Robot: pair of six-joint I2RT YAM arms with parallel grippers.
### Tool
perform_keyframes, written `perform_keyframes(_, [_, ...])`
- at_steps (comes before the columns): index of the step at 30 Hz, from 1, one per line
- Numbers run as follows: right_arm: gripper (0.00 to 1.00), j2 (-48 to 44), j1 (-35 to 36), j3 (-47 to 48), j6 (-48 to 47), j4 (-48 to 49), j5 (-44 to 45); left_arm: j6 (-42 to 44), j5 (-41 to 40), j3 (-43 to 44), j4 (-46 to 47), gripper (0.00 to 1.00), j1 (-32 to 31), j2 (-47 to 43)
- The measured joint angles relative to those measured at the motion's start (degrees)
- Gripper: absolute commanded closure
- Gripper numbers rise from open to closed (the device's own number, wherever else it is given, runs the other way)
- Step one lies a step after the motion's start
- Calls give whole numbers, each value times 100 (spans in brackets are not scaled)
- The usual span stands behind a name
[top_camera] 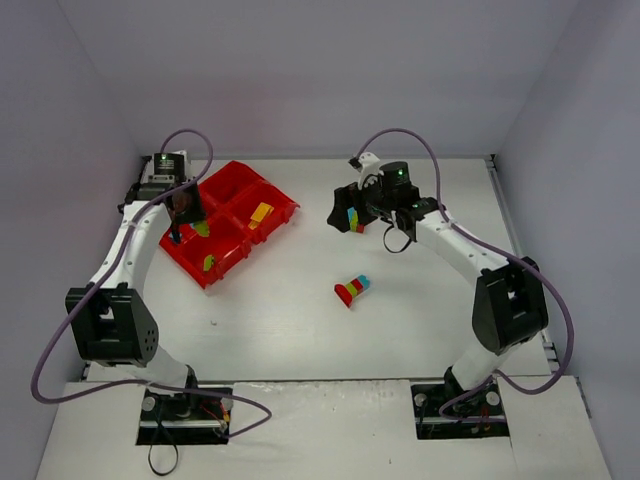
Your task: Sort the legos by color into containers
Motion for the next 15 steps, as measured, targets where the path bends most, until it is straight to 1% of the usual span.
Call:
perform_keyframes(2, [4, -81, -46, -120, 221, 4, 264, 33, -413, -118, 37, 98, 26, 26])
perform_keyframes(3, [3, -129, -74, -195, 315, 2, 393, 35, -525, -144, 42, 93, 24, 76])
perform_keyframes(5, [3, -236, -105, -376, 514, 4, 654, 33, -704, -170, 92, 89, 24, 238])
perform_keyframes(6, [4, -280, -111, -466, 592, 2, 743, 31, -769, -197, 151, 81, 24, 328])
perform_keyframes(7, [4, -317, -114, -551, 682, 4, 807, 22, -833, -232, 197, 75, 24, 411])
perform_keyframes(8, [4, -345, -116, -632, 750, -2, 863, 22, -874, -251, 208, 73, 24, 494])
perform_keyframes(9, [4, -369, -118, -702, 831, -7, 911, 13, -903, -254, 210, 67, 24, 573])
perform_keyframes(10, [3, -385, -133, -761, 898, -11, 957, 17, -918, -256, 227, 63, 24, 645])
perform_keyframes(11, [4, -402, -144, -815, 966, -11, 990, 0, -931, -262, 264, 61, 24, 715])
perform_keyframes(12, [4, -417, -149, -872, 1029, -13, 1021, -15, -940, -271, 293, 56, 24, 756])
perform_keyframes(15, [4, -455, -168, -1025, 1207, -37, 1093, -57, -944, -306, 337, 48, 22, 793])
